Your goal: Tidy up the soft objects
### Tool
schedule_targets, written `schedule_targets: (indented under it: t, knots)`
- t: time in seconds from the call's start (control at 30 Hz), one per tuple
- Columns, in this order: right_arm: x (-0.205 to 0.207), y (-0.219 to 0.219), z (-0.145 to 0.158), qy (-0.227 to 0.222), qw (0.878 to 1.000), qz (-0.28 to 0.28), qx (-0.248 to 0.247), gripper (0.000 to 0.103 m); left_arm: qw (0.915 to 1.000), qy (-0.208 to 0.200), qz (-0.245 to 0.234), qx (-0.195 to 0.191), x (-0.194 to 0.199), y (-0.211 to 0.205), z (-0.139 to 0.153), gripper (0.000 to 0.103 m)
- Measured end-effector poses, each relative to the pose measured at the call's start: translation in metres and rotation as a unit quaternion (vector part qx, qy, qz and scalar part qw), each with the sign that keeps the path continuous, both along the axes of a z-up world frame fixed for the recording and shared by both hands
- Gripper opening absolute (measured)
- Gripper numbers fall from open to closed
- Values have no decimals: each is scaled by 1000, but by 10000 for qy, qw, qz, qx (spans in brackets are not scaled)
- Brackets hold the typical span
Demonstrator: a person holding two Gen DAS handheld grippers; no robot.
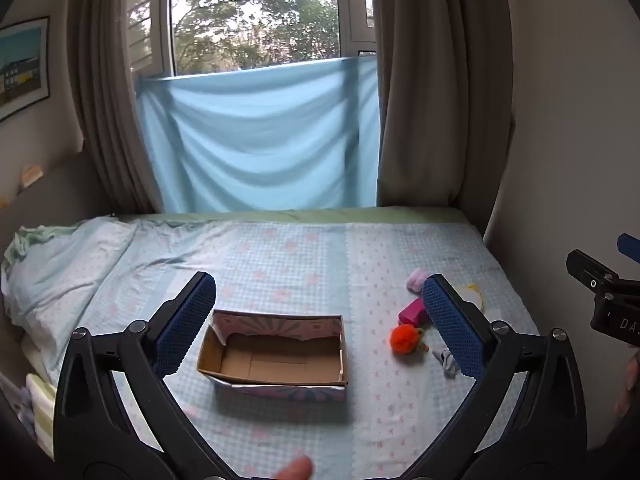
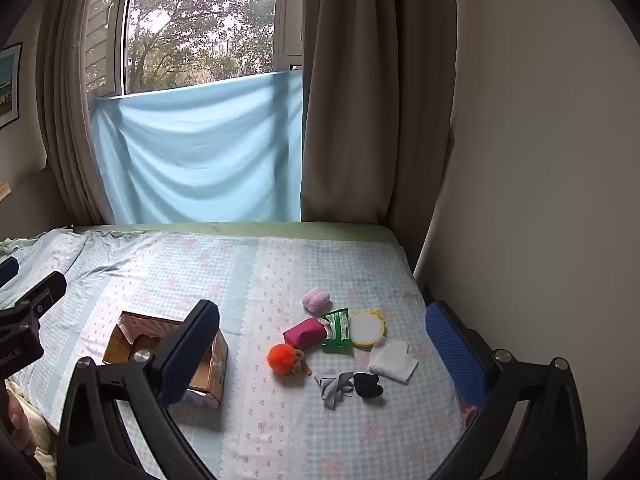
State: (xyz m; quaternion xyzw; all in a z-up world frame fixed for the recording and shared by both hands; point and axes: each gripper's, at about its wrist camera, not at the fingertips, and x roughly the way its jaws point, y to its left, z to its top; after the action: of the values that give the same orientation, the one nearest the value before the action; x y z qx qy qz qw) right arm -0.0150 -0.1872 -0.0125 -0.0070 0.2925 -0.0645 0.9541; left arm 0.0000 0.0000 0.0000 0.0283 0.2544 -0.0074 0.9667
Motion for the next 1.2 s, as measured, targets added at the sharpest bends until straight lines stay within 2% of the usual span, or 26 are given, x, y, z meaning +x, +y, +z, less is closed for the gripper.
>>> schedule_targets:
  t: [0.17,0.2,0.37,1.2]
  knots:
    - [-1,-1,0,-7,10000,-18,19,103,9999,44,116,-66,-3,2,1,102]
    - [-1,-1,0,-5,10000,-17,17,103,9999,123,70,37,3,-1,2,102]
    - [6,3,-4,30,10000,-3,-22,103,9998,110,-15,-146,4,5,0,102]
    - [10,6,2,2,10000,24,76,103,9997,189,-38,-173,11,9,-1,102]
